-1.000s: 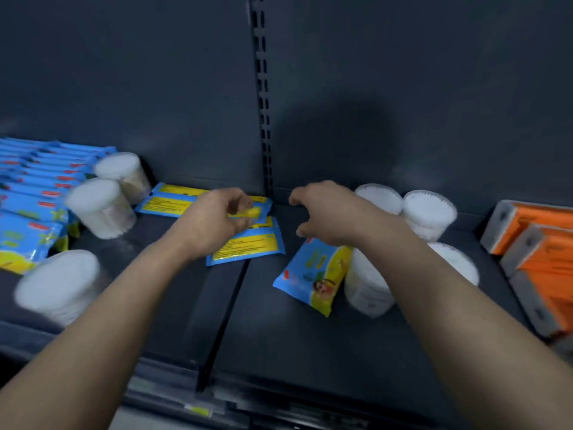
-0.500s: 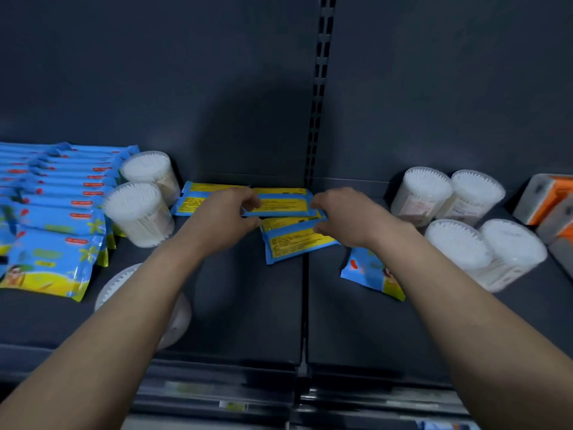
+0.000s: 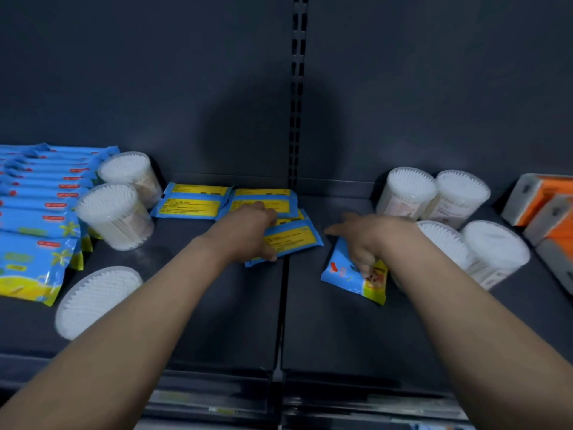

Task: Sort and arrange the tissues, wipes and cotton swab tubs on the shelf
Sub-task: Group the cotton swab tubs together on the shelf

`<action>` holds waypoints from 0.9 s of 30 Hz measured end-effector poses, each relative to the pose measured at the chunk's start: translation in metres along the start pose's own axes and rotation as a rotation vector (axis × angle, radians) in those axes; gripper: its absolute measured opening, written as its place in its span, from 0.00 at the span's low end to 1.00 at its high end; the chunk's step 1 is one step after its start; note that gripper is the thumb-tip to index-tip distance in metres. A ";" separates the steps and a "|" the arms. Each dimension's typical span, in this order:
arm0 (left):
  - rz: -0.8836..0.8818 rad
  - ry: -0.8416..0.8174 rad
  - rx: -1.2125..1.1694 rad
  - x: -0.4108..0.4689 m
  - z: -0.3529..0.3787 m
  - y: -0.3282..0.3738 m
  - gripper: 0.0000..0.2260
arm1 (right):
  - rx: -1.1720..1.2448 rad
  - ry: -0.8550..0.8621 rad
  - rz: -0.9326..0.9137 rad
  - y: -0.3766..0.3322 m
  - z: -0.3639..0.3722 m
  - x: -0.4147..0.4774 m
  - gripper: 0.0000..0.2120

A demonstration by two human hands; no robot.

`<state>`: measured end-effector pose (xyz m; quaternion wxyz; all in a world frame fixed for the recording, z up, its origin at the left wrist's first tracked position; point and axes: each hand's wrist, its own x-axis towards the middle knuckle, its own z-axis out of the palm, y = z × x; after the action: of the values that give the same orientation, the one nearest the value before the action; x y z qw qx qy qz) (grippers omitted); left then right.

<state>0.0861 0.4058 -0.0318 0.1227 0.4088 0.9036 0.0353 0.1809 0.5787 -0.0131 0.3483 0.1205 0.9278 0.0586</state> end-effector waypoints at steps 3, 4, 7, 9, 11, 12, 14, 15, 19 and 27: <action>0.017 0.026 0.020 0.002 -0.006 -0.003 0.20 | 0.021 0.039 0.028 -0.001 -0.001 -0.003 0.45; 0.021 0.021 0.011 0.003 -0.008 -0.004 0.19 | 0.021 0.052 0.038 -0.001 -0.002 -0.002 0.43; -0.002 -0.110 0.013 -0.003 -0.008 0.000 0.36 | 0.009 0.064 0.044 -0.004 -0.006 -0.002 0.40; 0.012 -0.125 0.086 -0.005 -0.005 0.003 0.39 | 0.015 0.062 0.053 -0.005 -0.008 -0.002 0.38; 0.056 -0.084 0.133 -0.006 -0.004 0.002 0.34 | 0.049 0.082 0.087 -0.008 -0.009 -0.003 0.35; 0.078 -0.072 0.138 -0.007 -0.005 -0.001 0.31 | 0.055 0.102 0.105 -0.010 -0.008 -0.004 0.33; 0.087 -0.070 0.073 -0.010 -0.011 -0.010 0.23 | 0.072 0.163 0.145 -0.016 -0.007 -0.006 0.30; 0.088 -0.074 0.015 -0.011 -0.015 -0.015 0.19 | 0.085 0.197 0.164 -0.020 -0.008 -0.008 0.29; 0.121 0.016 -0.127 -0.013 -0.039 -0.042 0.06 | 0.164 0.339 0.198 -0.037 -0.015 -0.021 0.19; 0.005 0.041 -0.697 -0.036 -0.051 -0.092 0.05 | 0.433 0.649 0.265 -0.064 -0.027 -0.051 0.08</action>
<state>0.0290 0.3199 0.0090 0.2367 0.3437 0.8385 0.3504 0.1883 0.5032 0.0273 -0.0065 0.2848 0.9568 -0.0584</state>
